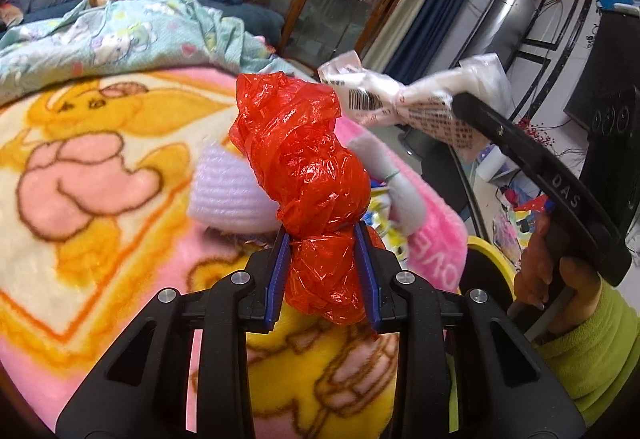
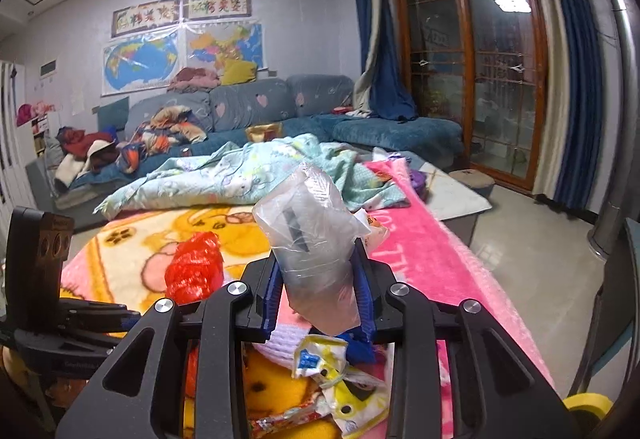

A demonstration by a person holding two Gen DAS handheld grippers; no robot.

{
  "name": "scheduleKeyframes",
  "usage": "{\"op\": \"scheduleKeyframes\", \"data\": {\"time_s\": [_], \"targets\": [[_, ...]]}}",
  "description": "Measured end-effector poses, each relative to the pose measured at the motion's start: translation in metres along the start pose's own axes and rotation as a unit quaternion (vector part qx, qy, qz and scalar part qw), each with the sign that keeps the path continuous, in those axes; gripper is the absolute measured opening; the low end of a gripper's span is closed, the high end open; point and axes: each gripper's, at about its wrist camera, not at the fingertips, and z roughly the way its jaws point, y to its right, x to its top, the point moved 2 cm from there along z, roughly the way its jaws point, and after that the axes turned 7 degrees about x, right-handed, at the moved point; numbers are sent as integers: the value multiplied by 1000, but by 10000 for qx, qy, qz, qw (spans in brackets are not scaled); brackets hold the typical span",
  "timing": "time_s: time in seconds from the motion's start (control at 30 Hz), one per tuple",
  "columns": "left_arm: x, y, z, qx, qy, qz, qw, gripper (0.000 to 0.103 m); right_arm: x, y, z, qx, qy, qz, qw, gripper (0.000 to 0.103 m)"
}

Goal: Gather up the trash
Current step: 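Carry both bags over the yellow bin and open both tools to drop them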

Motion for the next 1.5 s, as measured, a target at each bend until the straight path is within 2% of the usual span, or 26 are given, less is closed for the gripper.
{"op": "scheduleKeyframes", "data": {"time_s": [0.43,0.77,1.1,1.5], "targets": [[5,56,2,-383,95,488,9980,25,-13,22,-73,-648,273,261,9972,30],[3,103,9,-694,55,895,9935,25,-37,42,-110,-1153,259,558,9914,30],[-5,147,19,-1017,-49,1249,9869,25,-61,72,-150,-1845,229,916,9783,30],[-20,197,38,-1320,-229,1625,9776,25,-100,105,-194,-2556,65,1496,9551,30]]}}
